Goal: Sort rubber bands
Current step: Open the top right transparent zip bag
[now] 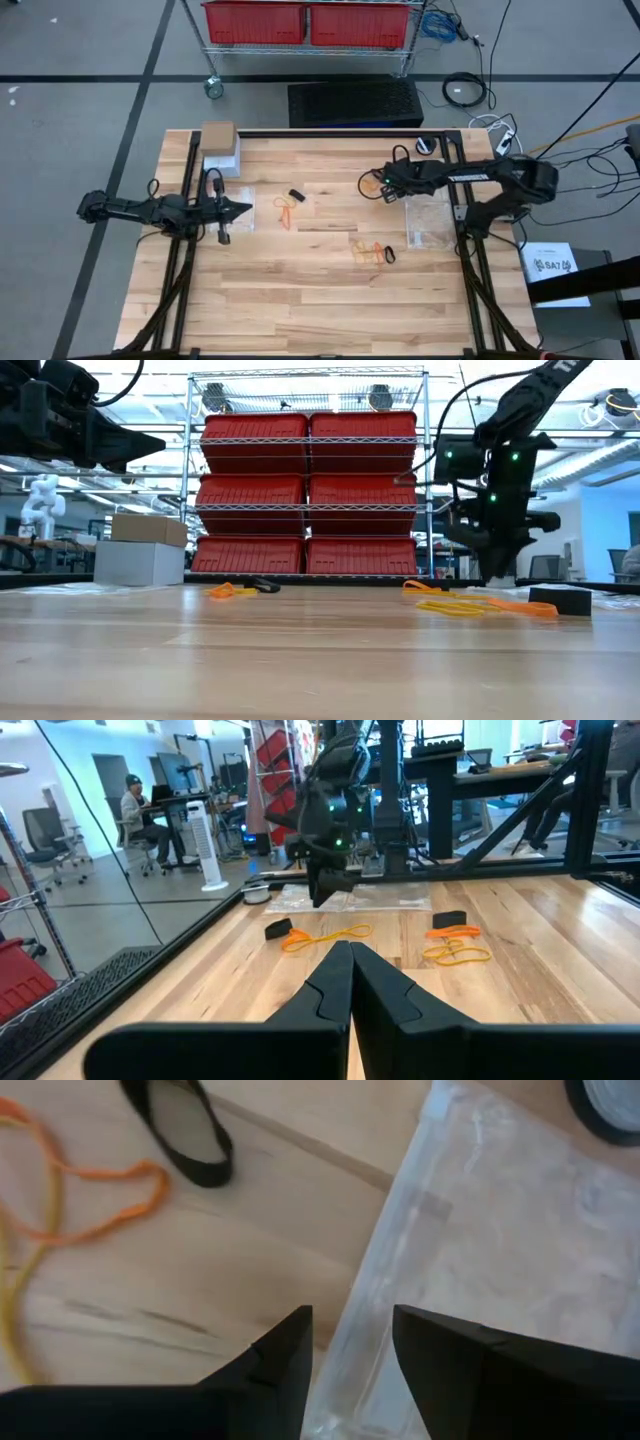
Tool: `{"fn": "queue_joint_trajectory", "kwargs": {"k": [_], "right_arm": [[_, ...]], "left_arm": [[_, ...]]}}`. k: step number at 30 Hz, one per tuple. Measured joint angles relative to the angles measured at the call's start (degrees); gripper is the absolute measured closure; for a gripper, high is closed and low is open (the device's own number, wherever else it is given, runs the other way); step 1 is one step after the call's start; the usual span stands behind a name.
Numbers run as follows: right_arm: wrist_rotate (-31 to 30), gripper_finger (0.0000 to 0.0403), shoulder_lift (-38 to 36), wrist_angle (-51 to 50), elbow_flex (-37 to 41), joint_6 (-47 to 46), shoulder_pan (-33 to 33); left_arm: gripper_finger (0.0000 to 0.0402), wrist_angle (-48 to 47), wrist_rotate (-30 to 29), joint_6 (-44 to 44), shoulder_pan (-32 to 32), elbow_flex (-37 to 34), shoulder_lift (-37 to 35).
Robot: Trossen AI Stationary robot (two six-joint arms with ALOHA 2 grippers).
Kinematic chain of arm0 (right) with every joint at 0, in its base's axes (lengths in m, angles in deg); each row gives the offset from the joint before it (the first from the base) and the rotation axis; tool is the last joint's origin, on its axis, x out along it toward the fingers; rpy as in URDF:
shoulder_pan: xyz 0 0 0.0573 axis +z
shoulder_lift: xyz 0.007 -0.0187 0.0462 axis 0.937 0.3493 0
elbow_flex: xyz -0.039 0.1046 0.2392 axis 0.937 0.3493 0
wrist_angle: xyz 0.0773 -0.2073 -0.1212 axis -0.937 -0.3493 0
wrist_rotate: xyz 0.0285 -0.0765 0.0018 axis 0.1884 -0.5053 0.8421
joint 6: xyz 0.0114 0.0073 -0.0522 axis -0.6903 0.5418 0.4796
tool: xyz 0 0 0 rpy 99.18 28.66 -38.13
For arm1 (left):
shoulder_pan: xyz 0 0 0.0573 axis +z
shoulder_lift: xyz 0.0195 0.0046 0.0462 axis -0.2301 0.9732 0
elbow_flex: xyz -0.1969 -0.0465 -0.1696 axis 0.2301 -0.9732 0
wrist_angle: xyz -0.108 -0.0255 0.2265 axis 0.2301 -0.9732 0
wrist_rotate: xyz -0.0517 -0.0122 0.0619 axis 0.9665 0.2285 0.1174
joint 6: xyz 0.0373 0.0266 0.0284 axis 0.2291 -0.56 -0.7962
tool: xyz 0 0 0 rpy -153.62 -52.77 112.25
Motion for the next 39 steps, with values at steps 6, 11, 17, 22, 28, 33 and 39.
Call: {"fn": "queue_joint_trajectory", "kwargs": {"k": [6, 11, 17, 22, 28, 33, 39], "right_arm": [[-1.1, 0.0268, 4.2, 0.0, 0.0, -1.3, -1.2], [-3.0, 0.0299, 5.0, -0.3, 0.0, -1.5, -1.1], [-3.0, 0.0393, 5.0, -0.4, 0.0, -1.3, -0.9], [-1.7, 0.0393, 5.0, -2.3, -3.6, 1.2, 0.1], [1.7, 0.0400, 5.0, -10.5, -13.7, 7.3, 2.5], [1.8, 0.0402, 5.0, -22.4, -23.6, 9.9, 5.5], [1.7, 0.0402, 4.9, -33.0, -33.2, 11.8, 9.8]], "left_arm": [[0.0393, 0.0, 0.0, 0.0, 0.0, 0.0, 0.0], [0.0393, 0.0, 0.0, 0.0, 0.0, 0.0, 0.0], [0.0393, 0.0, 0.0, 0.0, 0.0, 0.0, 0.0], [0.0393, 0.0, 0.0, 0.0, 0.0, 0.0, 0.0], [0.0393, 0.0, 0.0, 0.0, 0.0, 0.0, 0.0], [0.0393, 0.0, 0.0, 0.0, 0.0, 0.0, 0.0], [0.0393, 0.0, 0.0, 0.0, 0.0, 0.0, 0.0]]}}
